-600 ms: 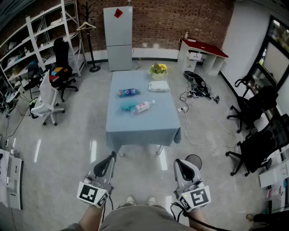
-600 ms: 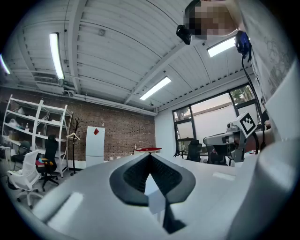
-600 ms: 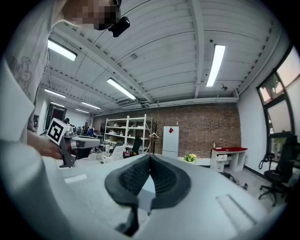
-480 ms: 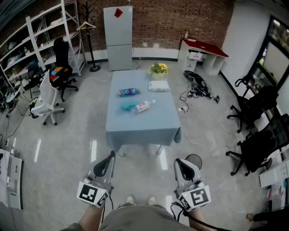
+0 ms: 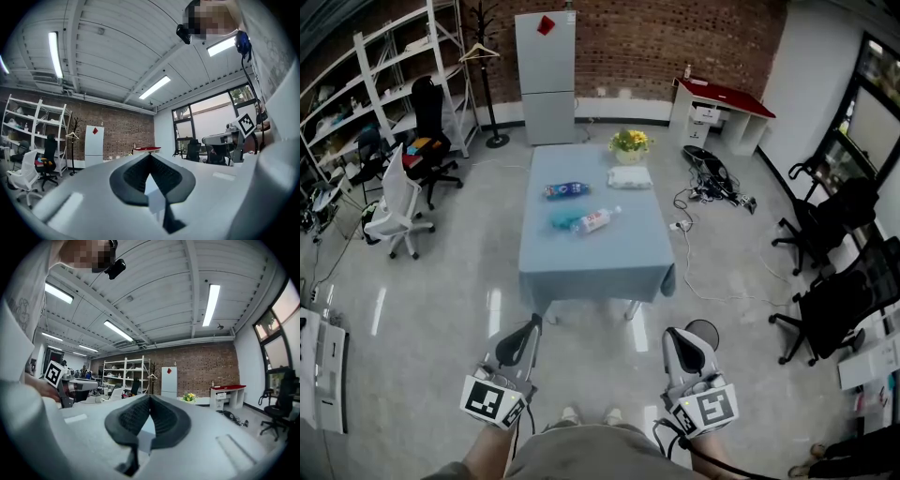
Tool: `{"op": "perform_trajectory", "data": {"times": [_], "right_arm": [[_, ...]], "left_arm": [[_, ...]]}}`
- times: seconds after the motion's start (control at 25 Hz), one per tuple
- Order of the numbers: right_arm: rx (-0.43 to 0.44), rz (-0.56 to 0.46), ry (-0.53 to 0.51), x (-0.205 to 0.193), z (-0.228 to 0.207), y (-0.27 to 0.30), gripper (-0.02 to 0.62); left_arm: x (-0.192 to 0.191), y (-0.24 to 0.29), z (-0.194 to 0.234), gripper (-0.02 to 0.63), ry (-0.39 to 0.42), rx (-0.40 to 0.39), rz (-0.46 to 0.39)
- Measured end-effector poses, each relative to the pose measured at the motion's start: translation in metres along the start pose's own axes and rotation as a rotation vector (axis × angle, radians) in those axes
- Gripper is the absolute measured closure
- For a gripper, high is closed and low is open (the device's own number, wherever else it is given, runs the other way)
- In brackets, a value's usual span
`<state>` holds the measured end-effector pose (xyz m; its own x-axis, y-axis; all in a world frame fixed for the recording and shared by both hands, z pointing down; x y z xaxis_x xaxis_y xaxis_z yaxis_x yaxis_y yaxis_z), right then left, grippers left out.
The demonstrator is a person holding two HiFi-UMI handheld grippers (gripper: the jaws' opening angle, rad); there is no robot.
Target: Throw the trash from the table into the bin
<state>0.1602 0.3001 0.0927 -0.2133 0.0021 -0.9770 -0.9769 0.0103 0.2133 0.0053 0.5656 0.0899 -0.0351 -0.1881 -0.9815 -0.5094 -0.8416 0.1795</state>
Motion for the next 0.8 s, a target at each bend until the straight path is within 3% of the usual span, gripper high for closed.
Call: {"op": "perform_trajectory", "data": {"times": [0.8], "right_arm": [[0.021, 0.001, 0.007, -0.01, -0.025, 0.003, 0.592]], "left_arm": [[-0.002, 0.018, -0.019, 0.606, 0.005, 0.007, 0.021]]}}
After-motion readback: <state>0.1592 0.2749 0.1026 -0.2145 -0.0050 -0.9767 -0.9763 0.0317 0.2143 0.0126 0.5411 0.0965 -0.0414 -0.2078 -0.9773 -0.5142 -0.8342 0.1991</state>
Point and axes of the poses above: the fingertips, and each gripper's own axes: y forward along the fingers, z to its left, x out of its top, the point moved 7 cm from there along -y, backward along the fingers, and after that the axes turned 11 degrees about z, right-handed, at the moved point
